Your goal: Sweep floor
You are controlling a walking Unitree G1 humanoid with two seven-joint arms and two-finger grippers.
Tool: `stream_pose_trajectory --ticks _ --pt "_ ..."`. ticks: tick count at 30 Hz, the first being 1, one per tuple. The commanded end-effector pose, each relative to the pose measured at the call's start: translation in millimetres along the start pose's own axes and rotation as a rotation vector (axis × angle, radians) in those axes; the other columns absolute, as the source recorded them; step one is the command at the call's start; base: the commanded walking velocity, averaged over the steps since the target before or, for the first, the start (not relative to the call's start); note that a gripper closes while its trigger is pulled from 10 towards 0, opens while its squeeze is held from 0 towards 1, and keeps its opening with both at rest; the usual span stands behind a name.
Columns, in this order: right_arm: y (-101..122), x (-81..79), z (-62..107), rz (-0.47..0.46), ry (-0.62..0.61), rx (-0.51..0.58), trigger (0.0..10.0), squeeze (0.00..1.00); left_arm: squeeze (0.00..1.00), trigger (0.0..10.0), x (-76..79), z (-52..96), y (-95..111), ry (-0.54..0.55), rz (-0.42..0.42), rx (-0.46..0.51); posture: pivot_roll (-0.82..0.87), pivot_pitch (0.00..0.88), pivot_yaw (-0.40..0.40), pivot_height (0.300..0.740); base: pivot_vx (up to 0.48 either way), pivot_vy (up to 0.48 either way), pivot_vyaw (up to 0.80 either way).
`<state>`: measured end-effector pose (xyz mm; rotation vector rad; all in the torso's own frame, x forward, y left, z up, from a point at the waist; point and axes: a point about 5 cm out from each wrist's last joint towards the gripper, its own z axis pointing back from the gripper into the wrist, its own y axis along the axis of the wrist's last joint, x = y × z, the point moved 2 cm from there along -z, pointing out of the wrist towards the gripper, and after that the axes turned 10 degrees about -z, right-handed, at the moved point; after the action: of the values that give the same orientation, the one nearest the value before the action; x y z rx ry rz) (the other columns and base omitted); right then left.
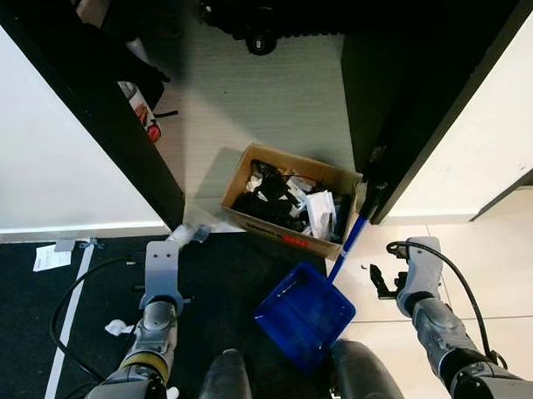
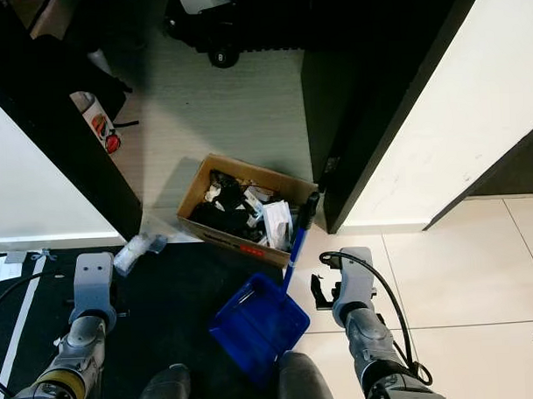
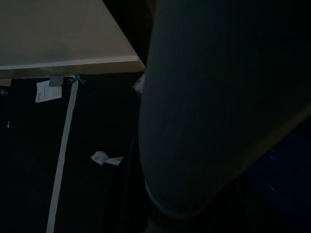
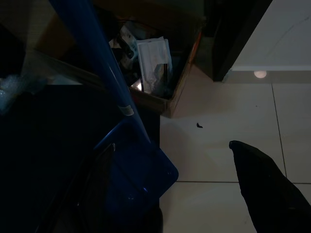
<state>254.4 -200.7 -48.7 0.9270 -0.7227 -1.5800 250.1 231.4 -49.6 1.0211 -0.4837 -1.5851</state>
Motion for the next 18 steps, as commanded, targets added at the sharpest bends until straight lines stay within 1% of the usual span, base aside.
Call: stream_pose_trajectory --ticks 1,12,18 --pt "0.3 3.4 0.9 -0.001 -0.014 0.005 10.0 0.00 0.00 10.0 9.0 2.0 -3.8 -0.030 0.059 -0.012 -0.05 0.114 -0.008 0.740 0.000 0.000 0.00" --pt "1.7 3.8 0.2 0.011 -0.020 0.005 10.0 0.00 0.00 10.0 9.5 1.4 -2.8 -0.033 0.057 -0.013 -0.06 0.118 0.008 0.740 0.000 0.000 0.00" --pt "3.0 9.2 0.8 0.011 -0.046 0.008 10.0 0.00 0.00 10.0 15.1 1.2 -0.9 -0.050 0.044 -0.011 -0.06 0.104 0.032 0.740 0.000 0.000 0.00"
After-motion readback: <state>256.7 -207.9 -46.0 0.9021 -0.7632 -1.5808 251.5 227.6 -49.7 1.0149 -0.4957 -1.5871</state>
